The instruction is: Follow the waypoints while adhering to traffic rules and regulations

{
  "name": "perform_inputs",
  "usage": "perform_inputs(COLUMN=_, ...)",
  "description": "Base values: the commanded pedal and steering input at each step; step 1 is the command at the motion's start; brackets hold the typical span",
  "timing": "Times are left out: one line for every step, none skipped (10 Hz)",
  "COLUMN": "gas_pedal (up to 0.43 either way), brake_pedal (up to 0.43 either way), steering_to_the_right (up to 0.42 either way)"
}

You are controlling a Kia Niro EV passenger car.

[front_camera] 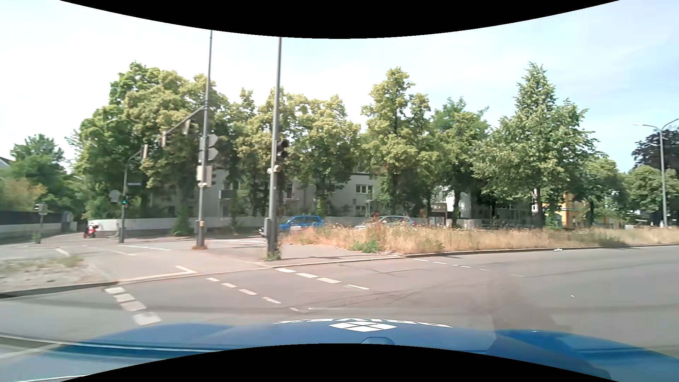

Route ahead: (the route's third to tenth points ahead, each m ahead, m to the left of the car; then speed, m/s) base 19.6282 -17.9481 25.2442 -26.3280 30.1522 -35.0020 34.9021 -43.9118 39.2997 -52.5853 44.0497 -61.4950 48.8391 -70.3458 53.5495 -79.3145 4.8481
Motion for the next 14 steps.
perform_inputs(gas_pedal=0.24, brake_pedal=0.0, steering_to_the_right=0.502)
perform_inputs(gas_pedal=0.24, brake_pedal=0.0, steering_to_the_right=0.494)
perform_inputs(gas_pedal=0.24, brake_pedal=0.0, steering_to_the_right=0.485)
perform_inputs(gas_pedal=0.24, brake_pedal=0.0, steering_to_the_right=0.482)
perform_inputs(gas_pedal=0.24, brake_pedal=0.0, steering_to_the_right=0.479)
perform_inputs(gas_pedal=0.248, brake_pedal=0.0, steering_to_the_right=0.475)
perform_inputs(gas_pedal=0.26, brake_pedal=0.0, steering_to_the_right=0.465)
perform_inputs(gas_pedal=0.26, brake_pedal=0.0, steering_to_the_right=0.455)
perform_inputs(gas_pedal=0.268, brake_pedal=0.0, steering_to_the_right=0.44)
perform_inputs(gas_pedal=0.28, brake_pedal=0.0, steering_to_the_right=0.421)
perform_inputs(gas_pedal=0.28, brake_pedal=0.0, steering_to_the_right=0.395)
perform_inputs(gas_pedal=0.28, brake_pedal=0.0, steering_to_the_right=0.369)
perform_inputs(gas_pedal=0.28, brake_pedal=0.0, steering_to_the_right=0.335)
perform_inputs(gas_pedal=0.28, brake_pedal=0.0, steering_to_the_right=0.303)
